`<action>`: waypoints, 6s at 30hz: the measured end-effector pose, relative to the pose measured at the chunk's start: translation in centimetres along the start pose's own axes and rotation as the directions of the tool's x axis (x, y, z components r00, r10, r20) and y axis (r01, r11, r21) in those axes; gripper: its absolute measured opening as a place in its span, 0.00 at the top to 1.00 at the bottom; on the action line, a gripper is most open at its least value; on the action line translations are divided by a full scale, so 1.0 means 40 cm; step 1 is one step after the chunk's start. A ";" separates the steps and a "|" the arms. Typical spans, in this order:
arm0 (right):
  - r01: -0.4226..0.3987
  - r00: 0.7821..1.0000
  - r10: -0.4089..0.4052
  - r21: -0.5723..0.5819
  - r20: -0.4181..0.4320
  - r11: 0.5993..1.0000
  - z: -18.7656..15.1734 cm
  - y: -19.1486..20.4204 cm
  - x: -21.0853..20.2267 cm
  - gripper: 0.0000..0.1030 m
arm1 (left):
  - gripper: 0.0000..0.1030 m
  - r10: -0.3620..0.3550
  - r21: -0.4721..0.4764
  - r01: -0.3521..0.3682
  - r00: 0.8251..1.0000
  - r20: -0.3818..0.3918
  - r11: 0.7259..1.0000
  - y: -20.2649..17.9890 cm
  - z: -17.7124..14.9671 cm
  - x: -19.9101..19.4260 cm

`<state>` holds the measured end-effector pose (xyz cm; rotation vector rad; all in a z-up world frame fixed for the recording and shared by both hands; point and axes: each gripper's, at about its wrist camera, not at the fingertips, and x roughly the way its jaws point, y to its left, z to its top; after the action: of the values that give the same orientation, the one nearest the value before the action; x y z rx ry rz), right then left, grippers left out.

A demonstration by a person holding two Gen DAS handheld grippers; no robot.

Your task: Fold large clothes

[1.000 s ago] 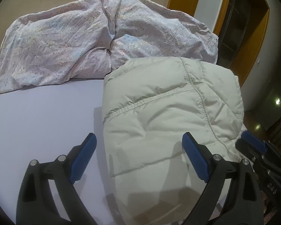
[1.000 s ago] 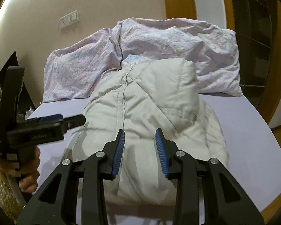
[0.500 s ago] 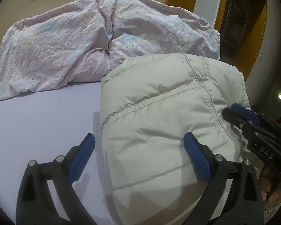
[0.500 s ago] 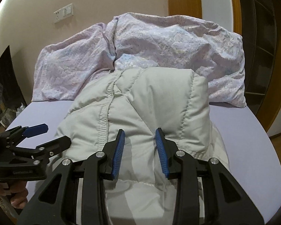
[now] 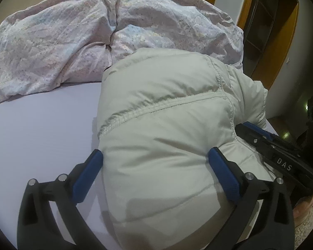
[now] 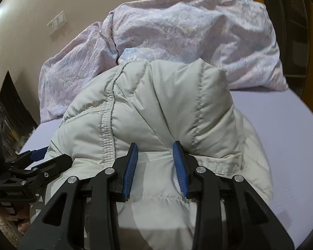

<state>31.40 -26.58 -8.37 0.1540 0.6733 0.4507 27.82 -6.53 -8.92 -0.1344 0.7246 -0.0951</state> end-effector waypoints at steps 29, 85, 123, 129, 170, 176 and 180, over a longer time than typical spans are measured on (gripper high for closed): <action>0.049 0.998 -0.050 0.026 0.049 0.998 0.068 -0.009 -0.046 0.64 | 0.02 0.079 0.025 -0.080 0.996 0.035 0.996 0.031 0.055 -0.015; 0.064 0.998 -0.062 0.098 -0.018 0.993 0.063 -0.146 0.138 0.64 | 0.02 0.105 0.026 -0.107 0.992 0.067 0.994 0.003 0.072 0.156; 0.149 0.988 -0.146 0.044 -0.055 0.988 0.026 -0.113 -0.004 0.62 | 0.02 0.259 0.155 -0.269 0.962 0.085 0.950 -0.043 0.100 0.137; 0.148 0.988 -0.150 0.086 0.025 0.985 0.122 -0.108 -0.003 0.56 | 0.02 0.240 0.122 -0.251 0.966 0.093 0.960 -0.034 0.157 0.124; -0.159 0.867 0.379 0.539 -0.325 0.827 0.006 -0.349 0.054 0.01 | 0.02 -0.196 -0.106 0.178 0.963 -0.187 0.978 0.141 0.055 0.053; -0.190 0.837 0.418 0.529 -0.353 0.827 -0.005 -0.323 0.106 0.01 | 0.02 -0.250 -0.140 0.225 0.949 -0.192 0.964 0.137 0.059 0.080; -0.214 0.831 0.438 0.529 -0.344 0.821 -0.003 -0.314 0.127 0.01 | 0.02 -0.324 -0.213 0.282 0.926 -0.193 0.935 0.146 0.058 0.111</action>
<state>39.26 -35.52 -14.86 0.6584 1.2290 0.6693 32.90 -1.17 -10.99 -0.4175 0.9358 -0.3468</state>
